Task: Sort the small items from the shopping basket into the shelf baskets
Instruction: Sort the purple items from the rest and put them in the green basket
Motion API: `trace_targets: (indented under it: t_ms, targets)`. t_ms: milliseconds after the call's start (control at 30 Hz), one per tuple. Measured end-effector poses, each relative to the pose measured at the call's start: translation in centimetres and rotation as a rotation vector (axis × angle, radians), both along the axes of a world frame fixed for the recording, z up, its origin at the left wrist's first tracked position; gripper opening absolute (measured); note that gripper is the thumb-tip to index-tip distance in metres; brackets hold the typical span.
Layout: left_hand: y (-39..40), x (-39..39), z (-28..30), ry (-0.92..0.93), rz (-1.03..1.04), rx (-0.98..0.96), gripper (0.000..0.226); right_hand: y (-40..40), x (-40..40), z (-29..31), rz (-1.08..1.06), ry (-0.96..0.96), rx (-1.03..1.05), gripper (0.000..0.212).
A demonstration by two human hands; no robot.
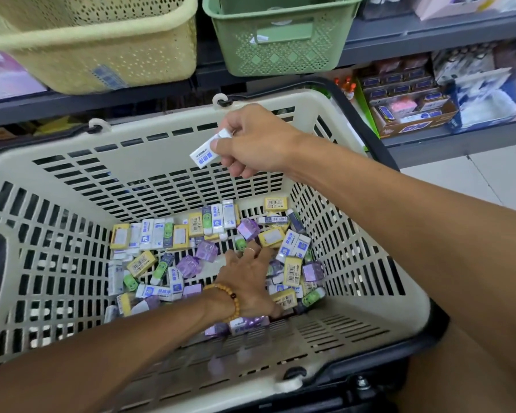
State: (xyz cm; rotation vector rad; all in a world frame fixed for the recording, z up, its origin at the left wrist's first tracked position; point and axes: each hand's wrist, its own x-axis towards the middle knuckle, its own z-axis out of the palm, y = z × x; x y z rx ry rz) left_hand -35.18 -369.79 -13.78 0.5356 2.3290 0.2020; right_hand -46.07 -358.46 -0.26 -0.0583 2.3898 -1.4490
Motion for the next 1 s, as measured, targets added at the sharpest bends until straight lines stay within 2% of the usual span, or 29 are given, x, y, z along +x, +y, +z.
trace_targets:
  t_ms: [167,333,467,600,700,867,1000]
  targets:
    - [0.6,0.6,0.1,0.024,-0.011,0.000,0.103,-0.1,0.2,0.1,0.006,-0.002,0.009,0.019]
    - [-0.5,0.4,-0.1,0.007,-0.012,0.100,0.103,0.1,0.3,0.2,0.017,-0.009,0.018,0.018]
    - [-1.6,0.2,-0.1,0.013,-0.040,0.195,0.084,0.3,0.3,0.1,0.029,-0.005,0.042,0.019]
    - [-1.0,0.4,-0.1,0.008,-0.082,0.107,0.100,0.4,0.4,0.3,0.040,0.006,0.064,0.021]
    - [0.5,0.0,0.0,0.004,-0.098,0.014,0.103,0.5,0.5,0.4,0.043,0.012,0.071,0.020]
    - [0.8,-0.8,0.1,-0.111,0.048,0.106,0.104,0.6,0.5,0.3,0.047,0.007,0.079,0.020]
    - [1.5,-0.2,0.1,-0.084,-0.005,0.133,0.087,0.6,0.4,0.2,0.046,0.008,0.086,0.019]
